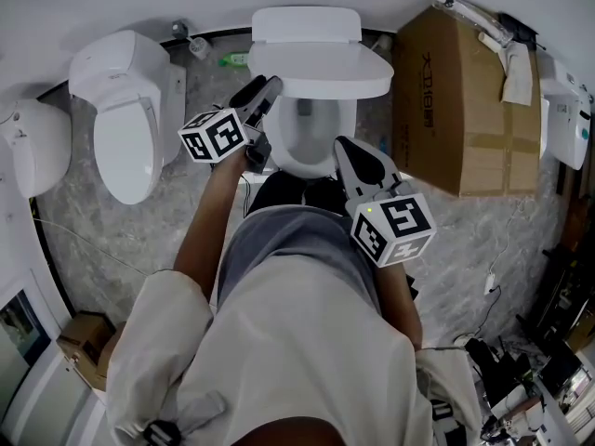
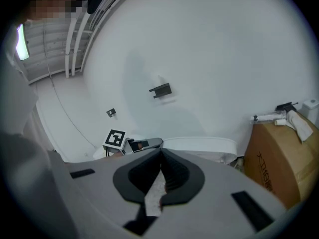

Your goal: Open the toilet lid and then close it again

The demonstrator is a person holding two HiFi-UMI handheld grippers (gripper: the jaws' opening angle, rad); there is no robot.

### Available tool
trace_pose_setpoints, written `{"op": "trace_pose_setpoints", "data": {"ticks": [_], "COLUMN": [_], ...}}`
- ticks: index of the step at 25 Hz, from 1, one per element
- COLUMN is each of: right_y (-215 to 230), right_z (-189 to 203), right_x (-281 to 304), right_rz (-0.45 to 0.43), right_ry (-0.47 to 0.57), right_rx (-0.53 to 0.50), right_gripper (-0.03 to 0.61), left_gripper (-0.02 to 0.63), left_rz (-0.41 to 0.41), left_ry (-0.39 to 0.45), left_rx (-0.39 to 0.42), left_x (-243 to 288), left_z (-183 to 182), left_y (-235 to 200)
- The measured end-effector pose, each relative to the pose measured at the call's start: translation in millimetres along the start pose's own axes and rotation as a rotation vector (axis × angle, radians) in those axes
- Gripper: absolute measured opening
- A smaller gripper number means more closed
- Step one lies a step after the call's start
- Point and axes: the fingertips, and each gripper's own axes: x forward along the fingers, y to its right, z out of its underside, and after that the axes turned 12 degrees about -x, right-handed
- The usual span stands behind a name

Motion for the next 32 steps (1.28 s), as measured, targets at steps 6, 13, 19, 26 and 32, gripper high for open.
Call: {"op": "trace_pose_setpoints", "data": {"ticks": [6,13,19,26,32], "right_y": [4,7,20,26,33], "right_z": [-3,-6,-9,-11,-14], "right_x": [5,9,8,10,12], "right_rz": [0.013,0.024,0.056,0.073,0.082], "right_ry": [-0.001,0.000,0.004,0.003,0.002], "right_rx": [0.003,0.008,0.022,0.028,0.033], "right_gripper": [0.011,0.011,0.011,0.011,0.011], "left_gripper": [0.143,0.127,0.125,0.124,0.124], "left_rz": [-0.011,-0.003,-0.010,0.009,0.009], "left_ry": [0.022,0.061,0.099,0.116,0.133], "left_rx": [0.034,0.047,0.066,0.080,0.086], "left_x": [11,24,36,52,65], "left_z": [-19,-44,-64,-89,-106], "left_y": [1,5,7,12,13]}}
